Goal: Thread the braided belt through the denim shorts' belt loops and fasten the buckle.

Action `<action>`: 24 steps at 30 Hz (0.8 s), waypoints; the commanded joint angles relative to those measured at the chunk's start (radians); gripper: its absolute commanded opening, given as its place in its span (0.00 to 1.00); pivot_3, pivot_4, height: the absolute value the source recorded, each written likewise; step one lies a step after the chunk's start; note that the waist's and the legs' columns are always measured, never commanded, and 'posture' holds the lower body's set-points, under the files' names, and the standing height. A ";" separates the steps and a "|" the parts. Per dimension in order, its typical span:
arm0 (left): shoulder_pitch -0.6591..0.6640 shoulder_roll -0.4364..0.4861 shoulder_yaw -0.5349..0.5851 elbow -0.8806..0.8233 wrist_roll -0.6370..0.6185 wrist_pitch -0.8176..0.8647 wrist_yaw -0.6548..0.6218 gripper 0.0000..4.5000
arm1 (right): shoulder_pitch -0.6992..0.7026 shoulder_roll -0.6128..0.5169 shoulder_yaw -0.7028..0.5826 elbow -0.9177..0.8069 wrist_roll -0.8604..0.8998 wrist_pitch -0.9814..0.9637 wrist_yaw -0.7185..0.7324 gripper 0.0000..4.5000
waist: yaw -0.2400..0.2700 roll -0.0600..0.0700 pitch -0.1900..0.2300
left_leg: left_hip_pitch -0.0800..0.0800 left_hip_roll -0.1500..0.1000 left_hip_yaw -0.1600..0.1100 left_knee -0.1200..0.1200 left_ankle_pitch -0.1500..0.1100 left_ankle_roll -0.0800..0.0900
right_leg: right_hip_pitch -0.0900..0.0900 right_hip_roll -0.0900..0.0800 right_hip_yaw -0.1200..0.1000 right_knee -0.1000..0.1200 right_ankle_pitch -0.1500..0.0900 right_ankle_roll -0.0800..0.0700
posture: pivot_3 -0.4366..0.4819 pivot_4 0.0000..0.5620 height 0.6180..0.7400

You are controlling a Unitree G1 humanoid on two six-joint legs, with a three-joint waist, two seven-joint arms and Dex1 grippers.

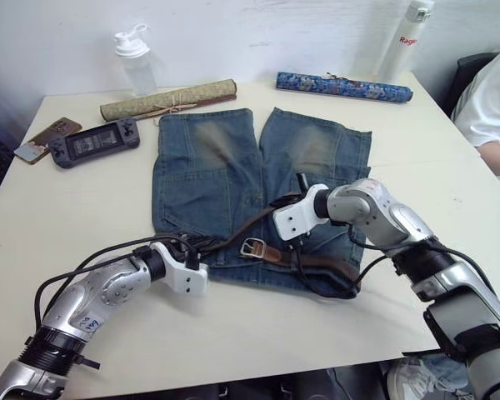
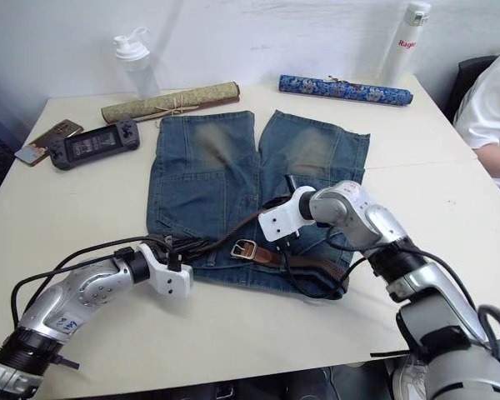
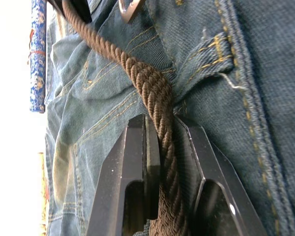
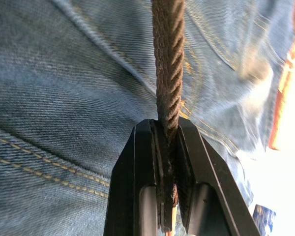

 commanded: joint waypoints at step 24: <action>0.122 -0.131 0.454 -0.395 -2.109 1.343 0.077 0.84 | 0.359 0.340 -0.128 -0.497 -0.192 0.445 -0.443 0.00 | -0.015 -0.001 0.000 | -0.001 0.002 -0.013 0.000 0.001 -0.004 | 0.007 0.003 0.004 -0.005 -0.001 -0.001 | 0.48 0.27 0.82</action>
